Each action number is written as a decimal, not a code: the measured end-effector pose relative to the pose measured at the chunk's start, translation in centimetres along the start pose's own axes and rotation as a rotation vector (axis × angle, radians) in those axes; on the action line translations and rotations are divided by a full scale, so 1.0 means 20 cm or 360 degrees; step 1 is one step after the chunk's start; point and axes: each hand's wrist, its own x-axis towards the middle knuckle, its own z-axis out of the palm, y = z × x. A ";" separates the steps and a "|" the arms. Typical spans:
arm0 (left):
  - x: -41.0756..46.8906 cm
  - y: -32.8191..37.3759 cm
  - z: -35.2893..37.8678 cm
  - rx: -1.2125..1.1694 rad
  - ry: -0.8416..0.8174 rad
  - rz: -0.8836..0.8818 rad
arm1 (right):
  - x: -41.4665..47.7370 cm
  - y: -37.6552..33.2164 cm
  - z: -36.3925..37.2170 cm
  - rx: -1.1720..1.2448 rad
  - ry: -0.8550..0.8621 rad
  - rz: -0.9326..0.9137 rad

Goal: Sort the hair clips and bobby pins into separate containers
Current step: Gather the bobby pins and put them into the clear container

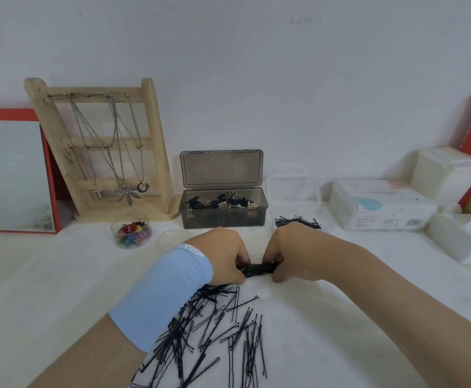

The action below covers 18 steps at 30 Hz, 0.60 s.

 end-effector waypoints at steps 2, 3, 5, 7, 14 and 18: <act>0.00 0.03 0.01 -0.0025 0.0012 -0.0027 | 0.00 -0.01 -0.01 -0.0074 -0.0054 0.0001; 0.02 0.06 0.02 -0.0063 0.0016 -0.0046 | 0.00 -0.02 -0.01 -0.0130 -0.0079 0.0012; 0.05 0.11 0.06 -0.0081 0.0029 -0.0060 | 0.01 -0.03 -0.01 -0.0204 -0.0070 0.0011; 0.09 0.15 0.07 -0.0080 0.0047 -0.0078 | 0.02 -0.02 -0.01 -0.0220 -0.0004 -0.0013; 0.11 0.15 0.01 -0.0101 0.0115 -0.0011 | -0.02 0.03 -0.02 -0.0225 0.0018 -0.0017; 0.12 0.16 -0.10 -0.0256 0.0330 0.0059 | -0.05 0.11 -0.16 -0.0030 0.0285 -0.0005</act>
